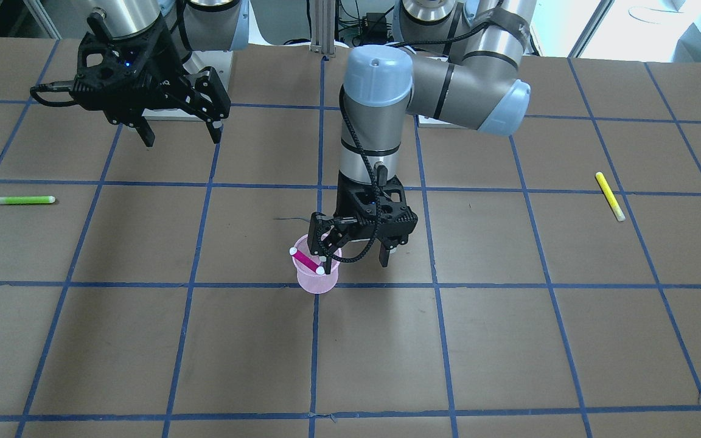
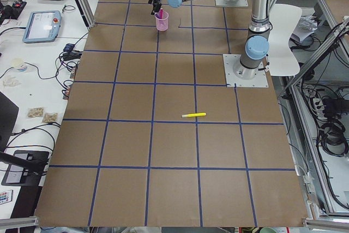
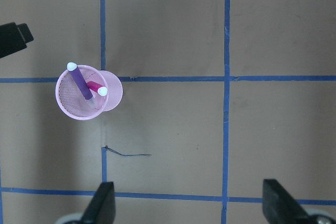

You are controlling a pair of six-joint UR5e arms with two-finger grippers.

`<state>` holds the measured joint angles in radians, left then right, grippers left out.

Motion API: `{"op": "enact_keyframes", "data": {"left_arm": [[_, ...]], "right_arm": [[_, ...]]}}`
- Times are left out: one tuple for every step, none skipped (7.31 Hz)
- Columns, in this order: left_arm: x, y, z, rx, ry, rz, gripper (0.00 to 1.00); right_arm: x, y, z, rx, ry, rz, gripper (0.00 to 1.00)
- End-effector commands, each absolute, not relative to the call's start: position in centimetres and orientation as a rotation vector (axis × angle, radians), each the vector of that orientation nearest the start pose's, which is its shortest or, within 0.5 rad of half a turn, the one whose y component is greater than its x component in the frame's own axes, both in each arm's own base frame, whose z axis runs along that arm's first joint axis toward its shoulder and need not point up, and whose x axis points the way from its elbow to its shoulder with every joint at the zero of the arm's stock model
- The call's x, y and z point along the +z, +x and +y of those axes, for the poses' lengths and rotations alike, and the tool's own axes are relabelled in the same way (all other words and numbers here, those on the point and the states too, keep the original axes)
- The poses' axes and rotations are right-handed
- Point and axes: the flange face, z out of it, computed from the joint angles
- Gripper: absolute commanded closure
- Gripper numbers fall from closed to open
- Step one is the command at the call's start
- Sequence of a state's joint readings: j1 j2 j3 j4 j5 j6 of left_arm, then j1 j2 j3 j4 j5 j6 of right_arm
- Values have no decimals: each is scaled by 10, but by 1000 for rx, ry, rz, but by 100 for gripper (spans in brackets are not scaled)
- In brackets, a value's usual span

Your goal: Insert purple and pink pens into pink cup

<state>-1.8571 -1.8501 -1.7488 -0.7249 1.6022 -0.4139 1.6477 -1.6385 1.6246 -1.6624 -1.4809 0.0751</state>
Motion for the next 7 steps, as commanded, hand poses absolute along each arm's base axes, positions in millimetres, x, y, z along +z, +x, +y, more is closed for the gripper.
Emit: {"op": "enact_keyframes", "data": {"left_arm": [[372,-237,-553,-395,83,3229,0],[390,-209,-552,-293,86,3210,0],[399,-180,-548,-191,76,3171,0],[413,-141,-552,-203,24,3154,0],[422,-113,-543,-128,47,3150,0],[436,-99,-529,-68,87,3149,0],[450,-95,-518,-19,75,3152,0]], "right_arm": [[501,182,-460,-139,-17,3034,0],[500,183,-460,-133,-20,3021,0],[498,182,-462,-130,-23,3036,0],[500,181,-462,-135,-18,3050,0],[499,176,-464,-142,-14,3106,0],[500,176,-465,-148,-5,3101,0],[500,176,-465,-148,-2,3101,0]]}}
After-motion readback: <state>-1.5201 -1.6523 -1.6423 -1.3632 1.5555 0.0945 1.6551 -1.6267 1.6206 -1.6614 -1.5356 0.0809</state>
